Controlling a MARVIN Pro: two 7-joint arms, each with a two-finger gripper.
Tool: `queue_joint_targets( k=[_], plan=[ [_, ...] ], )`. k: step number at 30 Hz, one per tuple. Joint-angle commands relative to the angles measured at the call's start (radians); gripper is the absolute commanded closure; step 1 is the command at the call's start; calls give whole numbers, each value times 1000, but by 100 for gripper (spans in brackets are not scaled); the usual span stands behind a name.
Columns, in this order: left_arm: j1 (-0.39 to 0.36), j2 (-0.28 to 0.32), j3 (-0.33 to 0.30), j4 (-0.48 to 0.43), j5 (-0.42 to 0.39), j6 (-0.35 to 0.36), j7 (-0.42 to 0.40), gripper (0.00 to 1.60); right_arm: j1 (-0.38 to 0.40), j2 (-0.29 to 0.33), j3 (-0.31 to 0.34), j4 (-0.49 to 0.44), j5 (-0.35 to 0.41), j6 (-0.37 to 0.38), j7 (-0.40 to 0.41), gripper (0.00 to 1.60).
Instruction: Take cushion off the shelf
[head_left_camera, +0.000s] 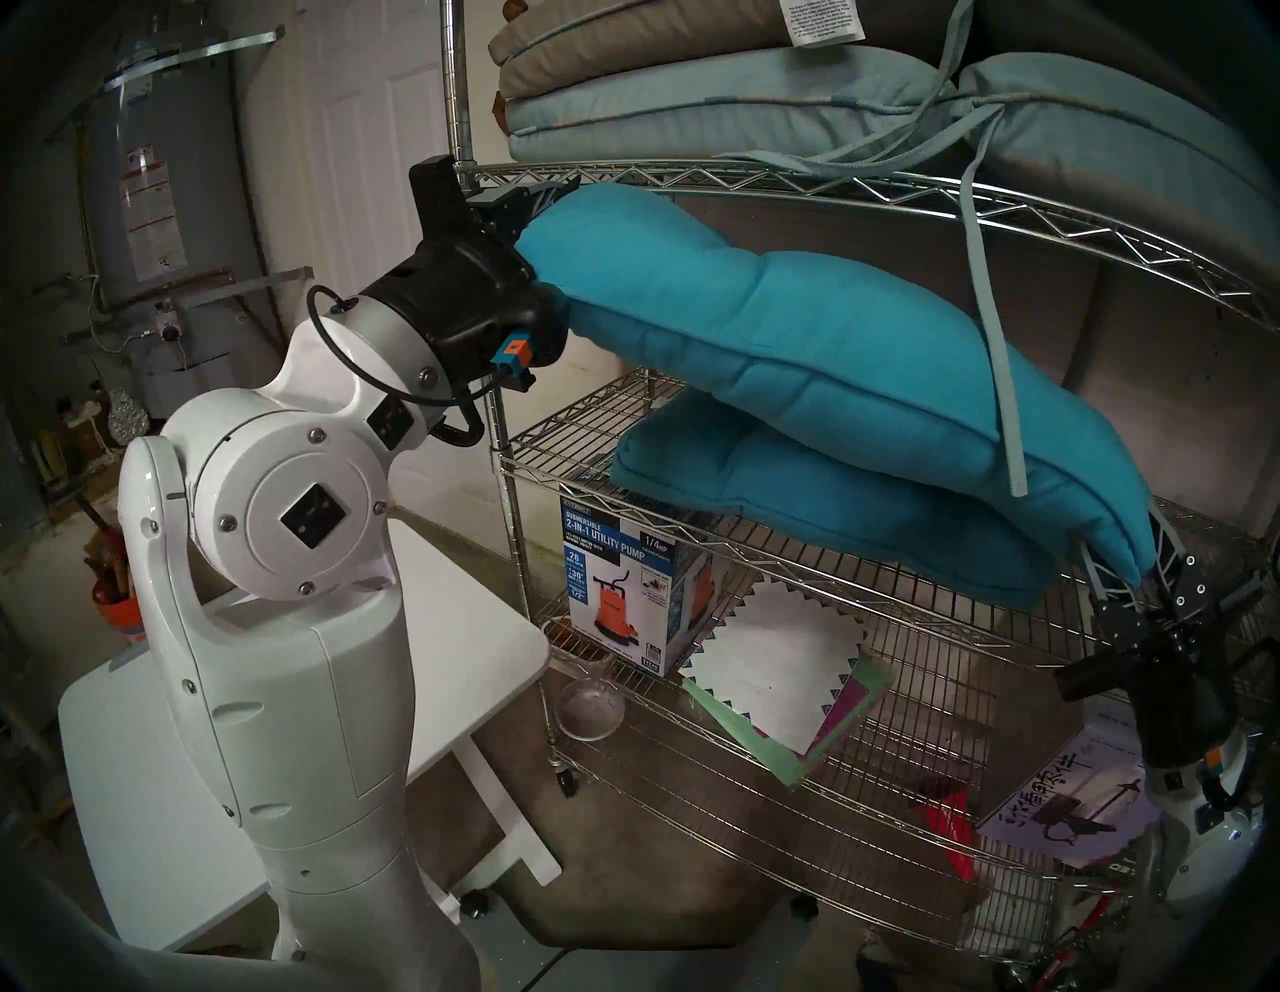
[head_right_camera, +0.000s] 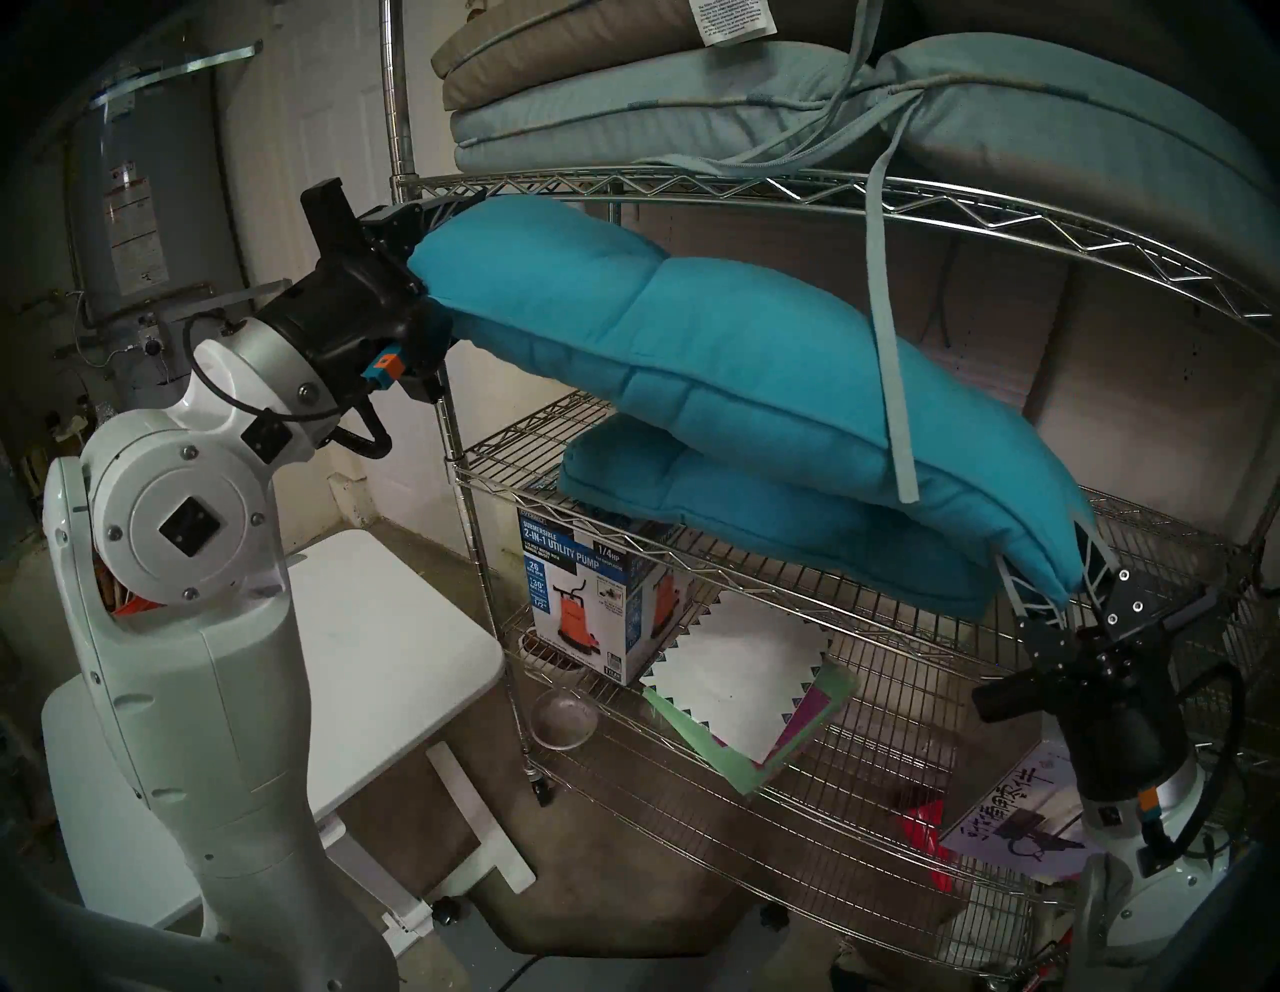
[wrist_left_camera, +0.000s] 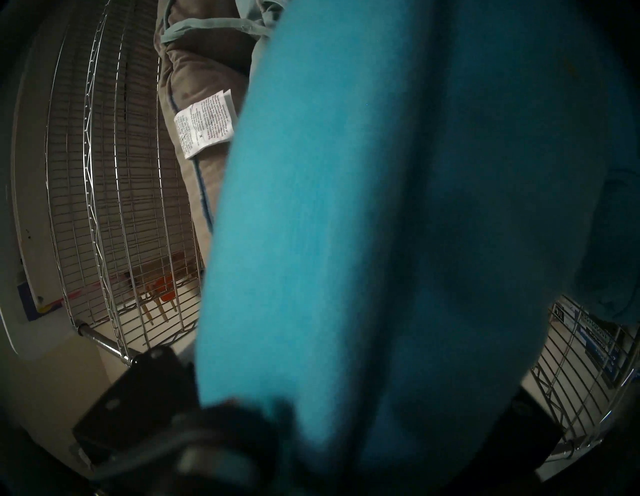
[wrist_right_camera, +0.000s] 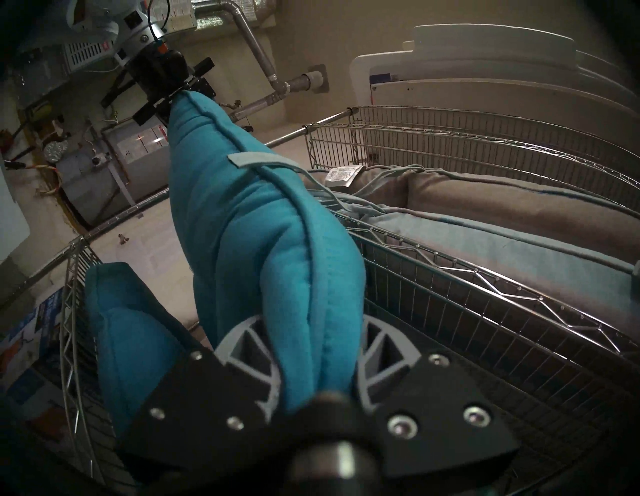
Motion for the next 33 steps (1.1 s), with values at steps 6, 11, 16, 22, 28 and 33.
queue_joint_targets(
  k=[6, 11, 16, 22, 28, 33],
  plan=[
    [-31, -11, -35, -43, -35, -17, 16, 160, -60, -33, -31, -30, 17, -72, 3, 160],
    [-39, -14, -43, -43, -48, -30, 11, 160, -80, -43, -37, -30, 21, -94, 3, 160],
    [-38, -16, -55, -43, -60, -40, 4, 160, -104, -52, -42, -30, 23, -115, 4, 160],
    [-34, -17, -78, -43, -72, -52, -5, 160, -134, -63, -54, -30, 22, -130, 9, 160],
    [-32, -17, -112, -43, -85, -64, -15, 160, -162, -71, -70, -30, 20, -130, 14, 160],
    [-33, -17, -137, -43, -96, -69, -21, 160, -177, -75, -84, -30, 18, -130, 20, 160]
  ],
)
